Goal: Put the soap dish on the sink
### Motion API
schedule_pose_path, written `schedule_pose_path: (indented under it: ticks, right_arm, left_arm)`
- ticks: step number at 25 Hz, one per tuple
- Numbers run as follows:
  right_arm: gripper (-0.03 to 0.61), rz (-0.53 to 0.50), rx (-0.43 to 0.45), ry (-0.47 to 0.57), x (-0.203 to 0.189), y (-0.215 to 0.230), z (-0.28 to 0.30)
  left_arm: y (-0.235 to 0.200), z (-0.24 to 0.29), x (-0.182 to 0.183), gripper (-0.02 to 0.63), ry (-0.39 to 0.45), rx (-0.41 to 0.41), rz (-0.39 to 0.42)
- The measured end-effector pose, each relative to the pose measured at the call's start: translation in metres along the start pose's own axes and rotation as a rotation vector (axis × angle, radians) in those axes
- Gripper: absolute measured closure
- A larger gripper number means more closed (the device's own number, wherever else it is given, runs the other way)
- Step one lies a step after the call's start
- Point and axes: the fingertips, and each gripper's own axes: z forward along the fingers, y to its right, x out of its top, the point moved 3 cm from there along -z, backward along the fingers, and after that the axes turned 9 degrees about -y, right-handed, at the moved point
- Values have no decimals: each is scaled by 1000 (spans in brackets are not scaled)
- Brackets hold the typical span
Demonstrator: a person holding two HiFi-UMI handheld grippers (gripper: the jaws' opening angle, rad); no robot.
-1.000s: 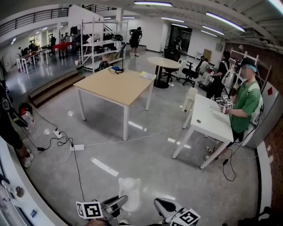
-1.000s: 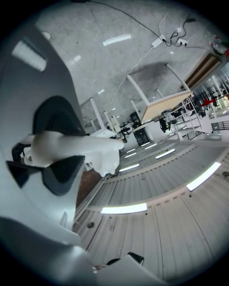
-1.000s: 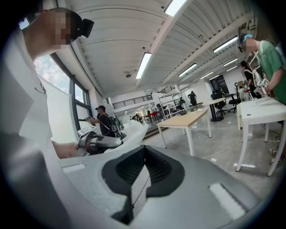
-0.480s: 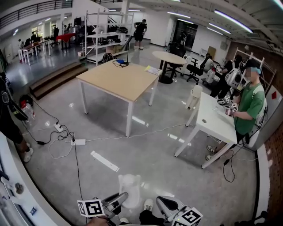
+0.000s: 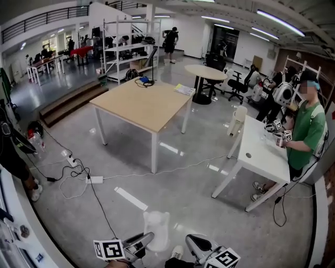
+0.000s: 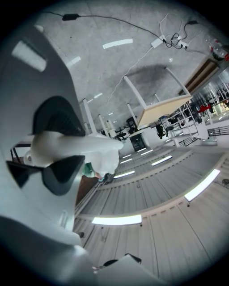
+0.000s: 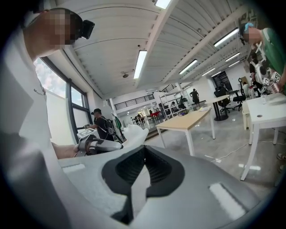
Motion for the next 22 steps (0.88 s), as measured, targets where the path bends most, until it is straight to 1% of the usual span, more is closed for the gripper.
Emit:
schedule_pose_path:
  ticks: [1, 2, 4, 5, 7, 9, 11, 12, 16, 18, 21, 22]
  right_arm:
    - [577, -1, 4, 2, 6, 12, 0]
    - [577, -1, 6, 2, 11, 24, 1]
    - [577, 8, 11, -6, 21, 50, 3]
    - [577, 14, 17, -13, 25, 63, 6]
    - [577, 14, 42, -25, 36, 83, 8]
    - [577, -20, 64, -32, 45, 95, 8]
    - [577, -55, 65, -30, 53, 109, 9]
    - [577, -55, 60, -23, 57, 118, 10]
    - [577, 11, 59, -3, 59, 138, 15]
    - [577, 20, 60, -15, 57, 146, 20]
    - [577, 20, 44, -18, 60, 169, 32]
    - [577, 20, 34, -13, 64, 178, 36]
  left_arm:
    - [1, 9, 6, 463, -3, 19, 3]
    - [4, 19, 13, 463, -1, 20, 6]
    - [11, 43, 30, 463, 18, -13, 9]
    - [13, 53, 39, 463, 28, -13, 9]
    - [16, 69, 54, 463, 41, 22, 15]
    - [17, 81, 67, 463, 53, 51, 26]
    - [19, 96, 79, 463, 65, 52, 33]
    - [20, 103, 85, 463, 66, 56, 36]
    - [24, 120, 103, 463, 47, 75, 39]
    - [21, 129, 112, 463, 39, 74, 34]
    - [8, 143, 129, 465, 17, 115, 52]
    - [5, 150, 137, 465, 11, 113, 53]
